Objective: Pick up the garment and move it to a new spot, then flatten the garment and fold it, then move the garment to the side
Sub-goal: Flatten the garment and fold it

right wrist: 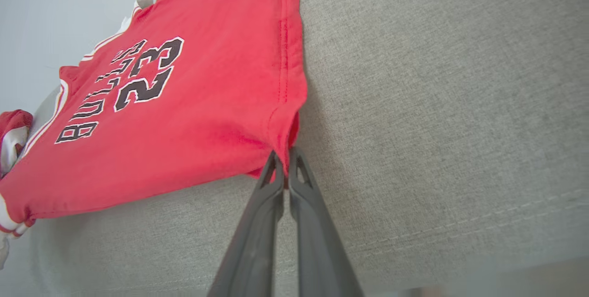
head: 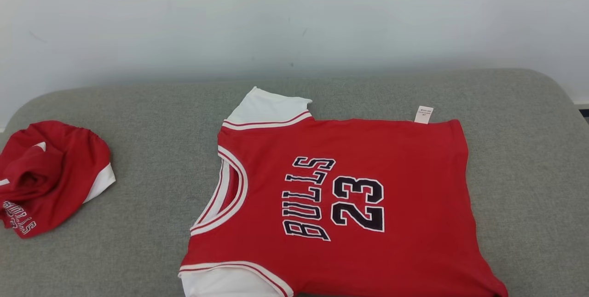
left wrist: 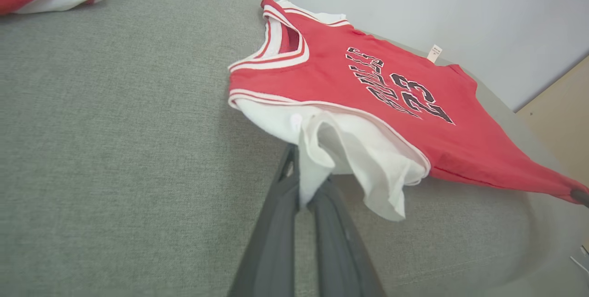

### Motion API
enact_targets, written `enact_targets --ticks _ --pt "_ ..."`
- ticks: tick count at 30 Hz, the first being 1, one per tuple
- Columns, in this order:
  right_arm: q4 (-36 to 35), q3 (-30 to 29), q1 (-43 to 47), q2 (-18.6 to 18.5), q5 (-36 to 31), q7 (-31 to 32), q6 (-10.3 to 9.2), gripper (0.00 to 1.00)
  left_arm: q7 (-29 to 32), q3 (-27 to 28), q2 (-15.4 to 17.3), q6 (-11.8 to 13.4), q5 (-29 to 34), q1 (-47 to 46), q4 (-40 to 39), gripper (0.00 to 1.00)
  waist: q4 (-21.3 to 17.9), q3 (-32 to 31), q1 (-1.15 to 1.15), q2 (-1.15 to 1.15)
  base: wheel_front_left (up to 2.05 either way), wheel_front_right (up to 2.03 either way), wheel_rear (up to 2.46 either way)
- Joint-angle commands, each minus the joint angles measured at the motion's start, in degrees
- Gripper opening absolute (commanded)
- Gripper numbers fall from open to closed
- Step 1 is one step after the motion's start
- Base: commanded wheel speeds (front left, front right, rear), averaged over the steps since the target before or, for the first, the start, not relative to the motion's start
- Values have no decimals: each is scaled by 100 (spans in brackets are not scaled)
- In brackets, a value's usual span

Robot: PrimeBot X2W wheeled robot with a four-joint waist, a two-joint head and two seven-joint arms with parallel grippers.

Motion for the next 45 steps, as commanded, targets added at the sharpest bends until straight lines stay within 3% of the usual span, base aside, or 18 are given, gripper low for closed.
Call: enact_targets --ticks 1,8,15,25,32,36,37,38,39,40,41,42,45 --pt "-54 -61 46 55 -75 31 -16 0 -15 64 -45 -13 51 44 13 0 -14 9 1 0 0 0 0" --pt "-328 -547 224 567 -416 383 -16 0 -15 276 -302 -297 293 -119 316 0 -30 125 1 0 0 0 0" --pt "-546 -643 52 968 -517 632 -15 0 -15 484 -404 -589 589 -490 442 0 -136 182 1 0 0 0 0" --pt "-592 -659 -758 1070 -385 1100 -15 0 117 468 -235 -938 759 -1710 943 0 -376 516 1 0 0 0 0" --pt "-103 -725 -1639 1021 -385 1289 -15 0 276 328 -237 -1156 815 -2836 1834 0 -496 836 1 0 0 0 0" --pt "241 -645 -2068 954 -463 1078 -15 0 209 243 -283 -1235 846 -3364 2462 0 -521 963 1 0 0 0 0" --pt "344 -616 -2133 924 -508 1013 -15 25 186 214 -321 -1252 841 -3465 2602 0 -516 975 1 0 0 0 0" --pt "424 -584 -2202 915 -501 943 -15 82 172 176 -339 -1254 854 -3545 2750 0 -510 983 1 0 0 0 0" --pt "424 -584 -2202 915 -501 943 -15 82 172 176 -339 -1254 854 -3545 2750 0 -510 983 1 0 0 0 0" --pt "513 -555 -2263 921 -480 887 -15 100 136 138 -336 -1268 890 -3620 2874 23 -504 985 1 0 0 0 0" --pt "566 -495 -2303 887 -505 829 -15 100 117 115 -347 -1278 912 -3688 2998 96 -496 981 1 0 0 0 0" --pt "595 -451 -2328 839 -542 735 -15 100 85 90 -381 -1288 925 -3734 3108 100 -484 969 1 0 0 0 0" --pt "698 -324 -2258 728 -594 477 -15 100 24 142 -439 -1290 907 -3794 3332 100 -437 897 1 0 0 0 0"
